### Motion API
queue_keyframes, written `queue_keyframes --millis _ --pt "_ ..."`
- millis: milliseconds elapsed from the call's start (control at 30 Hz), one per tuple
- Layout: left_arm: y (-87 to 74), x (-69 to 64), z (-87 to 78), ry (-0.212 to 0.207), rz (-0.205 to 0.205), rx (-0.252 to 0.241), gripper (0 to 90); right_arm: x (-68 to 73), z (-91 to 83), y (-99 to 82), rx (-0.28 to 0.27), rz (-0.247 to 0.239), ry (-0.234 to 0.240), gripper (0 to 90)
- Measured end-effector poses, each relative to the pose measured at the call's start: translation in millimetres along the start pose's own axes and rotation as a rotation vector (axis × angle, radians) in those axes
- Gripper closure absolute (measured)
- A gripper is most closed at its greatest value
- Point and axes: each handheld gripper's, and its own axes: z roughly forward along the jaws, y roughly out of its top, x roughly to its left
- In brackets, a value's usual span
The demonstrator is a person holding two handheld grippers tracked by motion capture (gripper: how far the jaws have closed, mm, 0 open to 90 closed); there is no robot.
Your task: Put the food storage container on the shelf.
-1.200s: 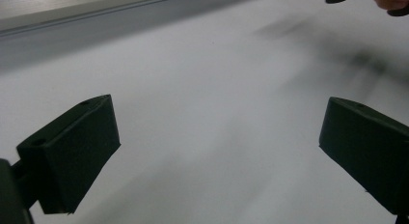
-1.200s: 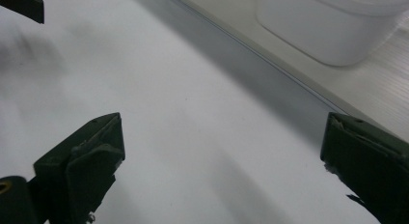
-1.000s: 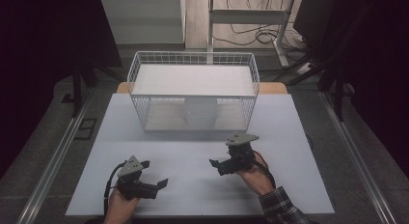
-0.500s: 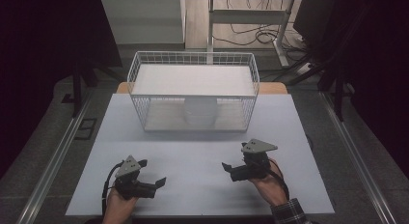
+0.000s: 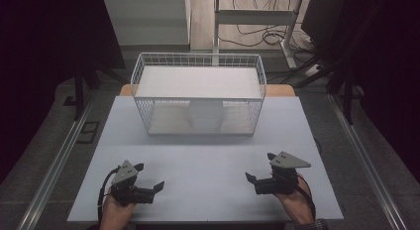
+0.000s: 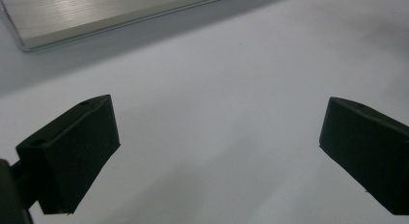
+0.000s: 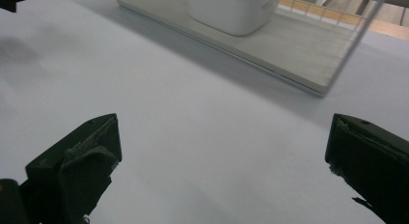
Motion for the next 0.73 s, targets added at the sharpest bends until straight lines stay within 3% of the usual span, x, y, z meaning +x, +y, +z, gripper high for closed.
queue_keyframes --millis 333,500,600,733 --pt "-6.7 5.6 -7.2 0.019 -0.015 0.008 0.0 -3.6 -20.9 -25.8 0.025 0.023 -0.056 0.0" --pt "-8.6 5.9 -7.4 0.010 -0.018 0.019 0.0 -5.2 -22.6 -41.4 0.067 0.056 -0.056 0.0" --pt "-9.2 6.2 -7.5 0.006 -0.020 0.022 0.0 -5.6 -20.8 -49.0 0.113 0.059 -0.057 0.0" --pt "-9.1 7.2 -7.2 0.002 -0.028 0.017 0.0 -5.3 -19.6 -49.9 0.125 0.049 -0.063 0.0"
